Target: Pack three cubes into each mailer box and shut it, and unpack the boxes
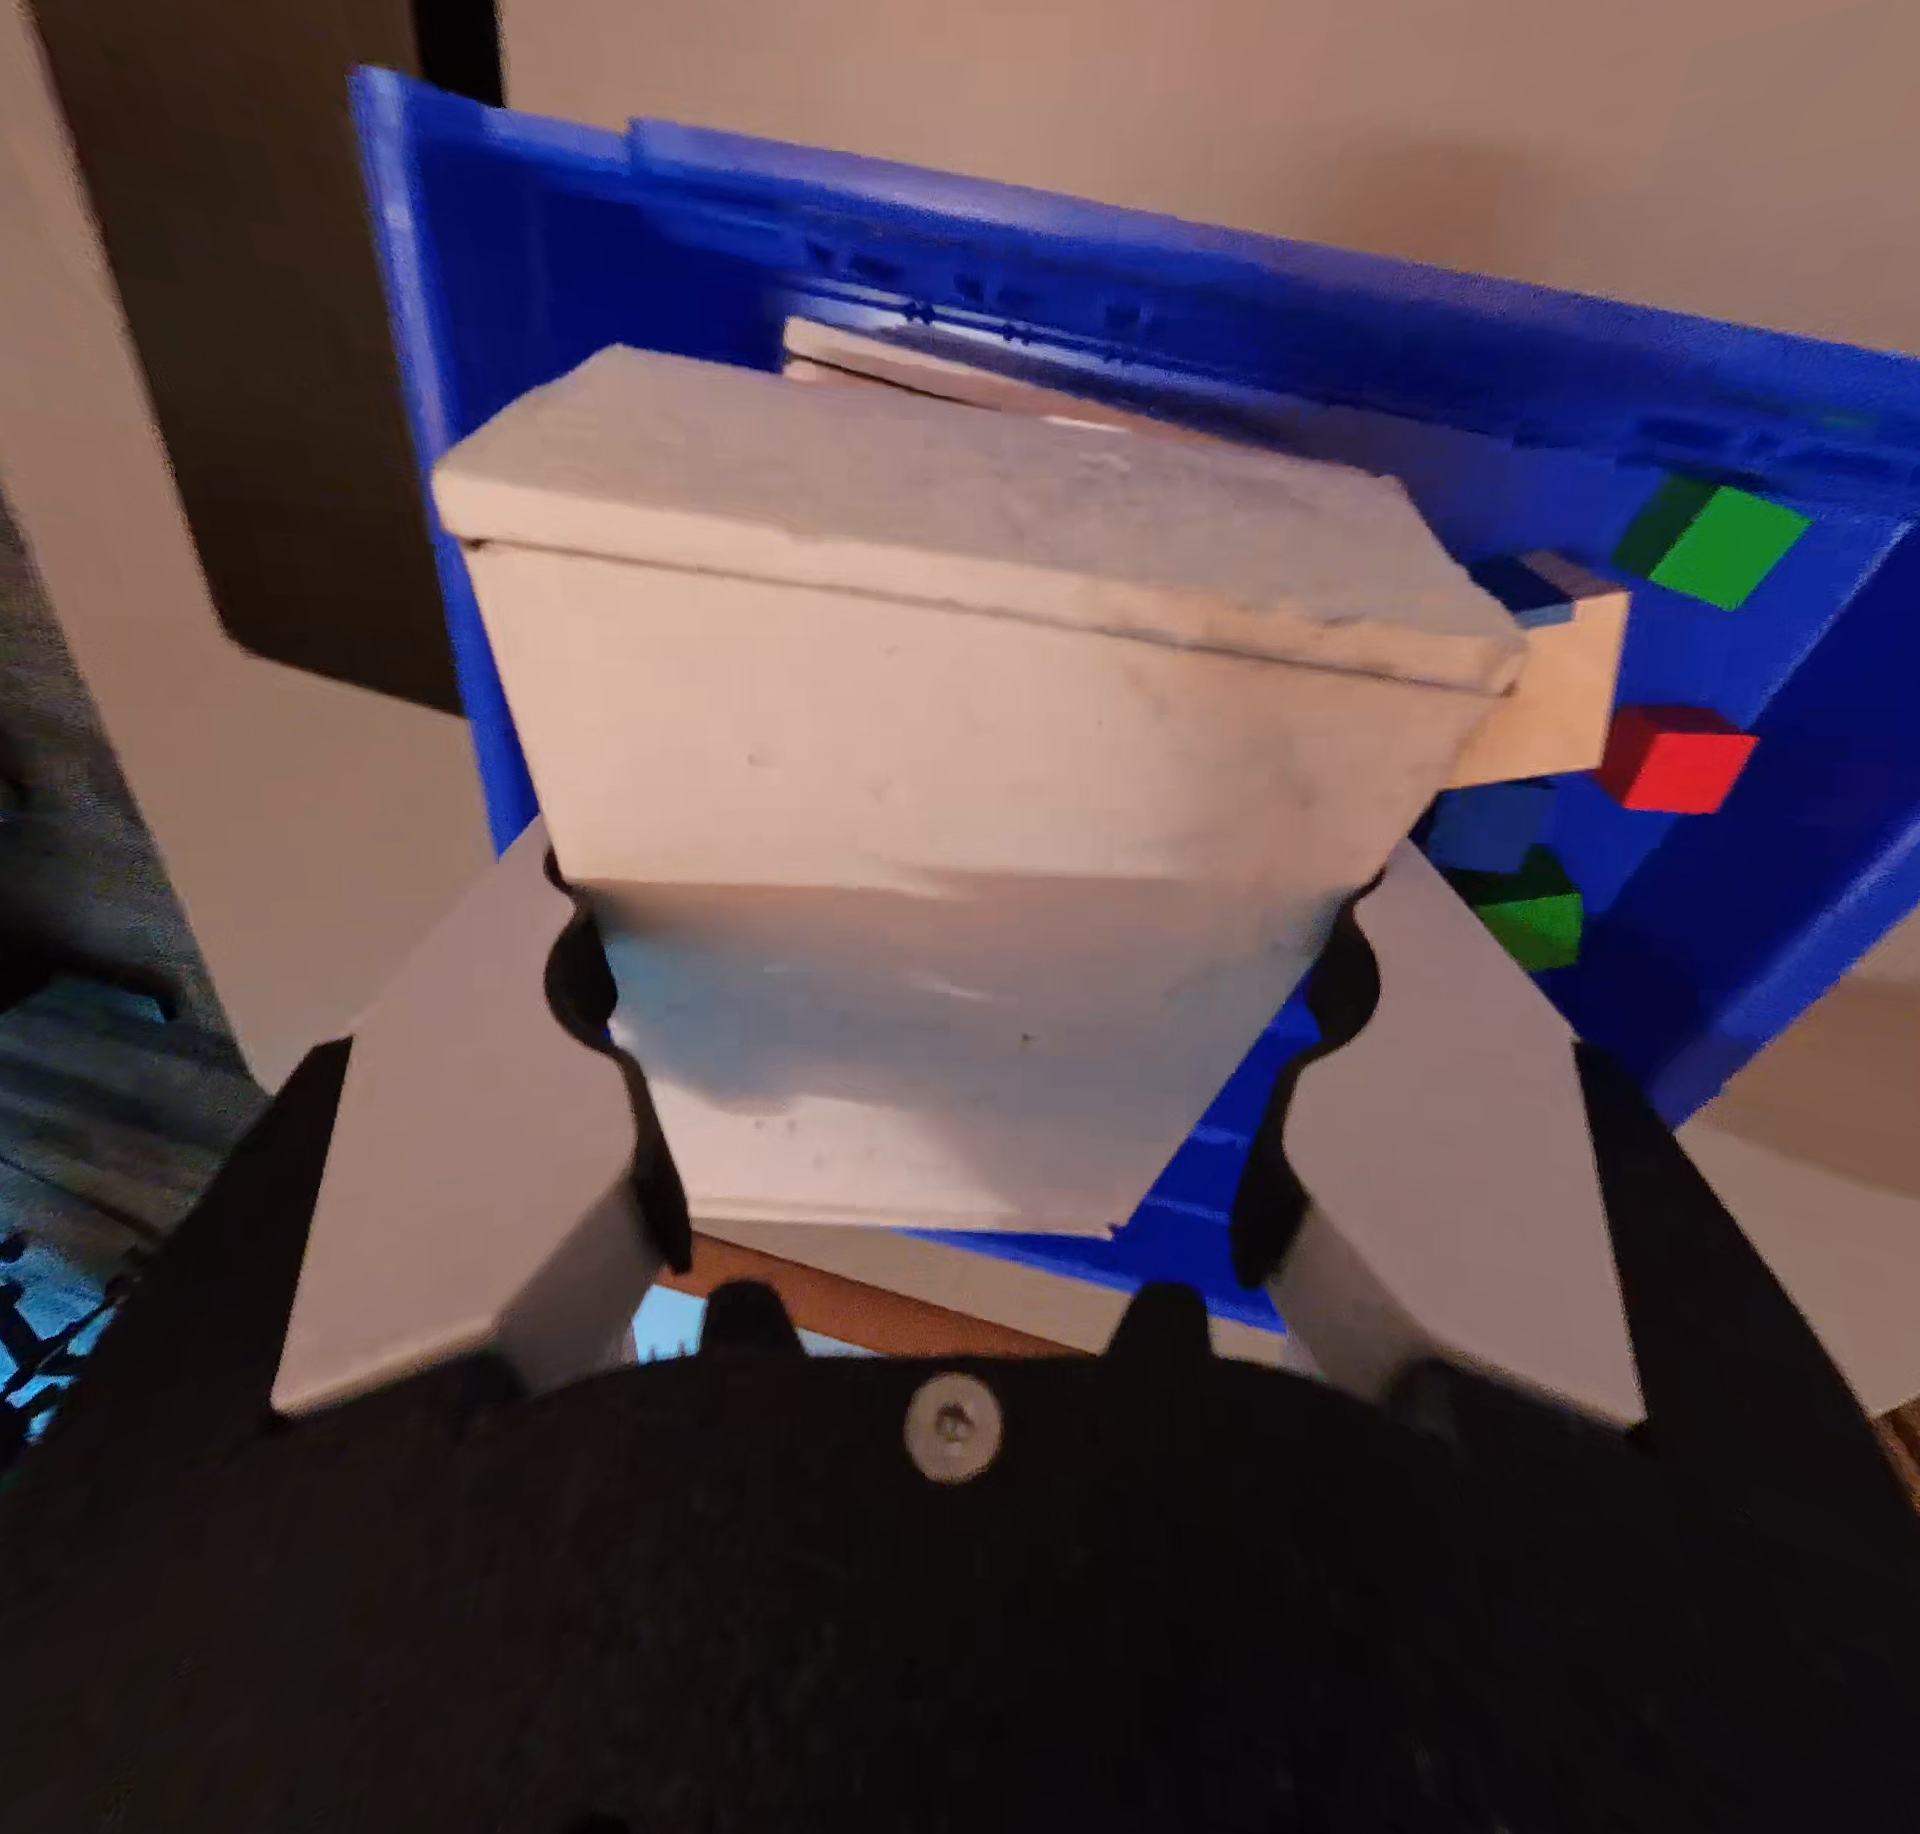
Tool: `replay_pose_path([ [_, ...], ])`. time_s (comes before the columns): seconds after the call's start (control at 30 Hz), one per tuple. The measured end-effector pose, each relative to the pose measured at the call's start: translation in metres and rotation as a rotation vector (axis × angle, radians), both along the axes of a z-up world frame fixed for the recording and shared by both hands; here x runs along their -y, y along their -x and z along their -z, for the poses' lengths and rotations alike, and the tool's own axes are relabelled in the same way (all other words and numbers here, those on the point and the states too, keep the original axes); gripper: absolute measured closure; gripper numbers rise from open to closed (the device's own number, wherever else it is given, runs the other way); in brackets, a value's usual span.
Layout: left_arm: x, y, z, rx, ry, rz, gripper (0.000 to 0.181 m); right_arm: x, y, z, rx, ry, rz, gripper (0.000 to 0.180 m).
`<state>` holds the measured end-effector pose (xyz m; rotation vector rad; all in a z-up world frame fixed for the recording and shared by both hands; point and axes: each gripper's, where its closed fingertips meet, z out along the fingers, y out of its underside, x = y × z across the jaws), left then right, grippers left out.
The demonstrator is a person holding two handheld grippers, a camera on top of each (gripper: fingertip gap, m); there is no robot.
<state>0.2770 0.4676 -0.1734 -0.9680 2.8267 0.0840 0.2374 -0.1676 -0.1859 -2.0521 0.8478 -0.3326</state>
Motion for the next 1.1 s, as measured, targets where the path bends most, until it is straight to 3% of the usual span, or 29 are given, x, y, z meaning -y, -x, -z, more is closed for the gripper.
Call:
replay_pose_path([
  [0.17, 0.040, 0.008, -0.076, 0.154, 0.082, -0.096, 0.046, -0.033, -0.010, -0.021, 0.056, -0.064, -0.042, 0.072],
  [0.27, 0.103, 0.023, -0.114, 0.206, 0.128, -0.118, 0.046, -0.059, -0.009, -0.027, 0.069, -0.100, -0.104, 0.073],
  [0.37, 0.185, 0.051, -0.119, 0.174, 0.166, -0.058, 0.046, -0.082, -0.008, -0.024, 0.075, -0.099, -0.164, 0.074],
  [0.53, 0.317, 0.082, -0.057, 0.082, 0.216, 0.063, 0.046, -0.107, -0.005, -0.027, 0.084, -0.167, -0.183, 0.076],
  [0.63, 0.369, 0.084, -0.001, 0.025, 0.233, 0.122, 0.047, -0.112, -0.003, -0.032, 0.095, -0.235, -0.163, 0.084],
  [0.7, 0.395, 0.077, 0.027, 0.012, 0.289, 0.128, 0.049, -0.109, 0.000, -0.027, 0.106, -0.241, -0.155, 0.079],
  [0.93, 0.427, 0.059, 0.078, 0.050, 0.297, 0.162, 0.047, -0.078, 0.019, -0.003, 0.213, -0.146, -0.200, 0.080],
  [1.1, 0.435, 0.054, 0.069, 0.132, 0.402, 0.154, 0.055, -0.088, 0.031, 0.004, 0.274, -0.134, -0.276, 0.090],
])
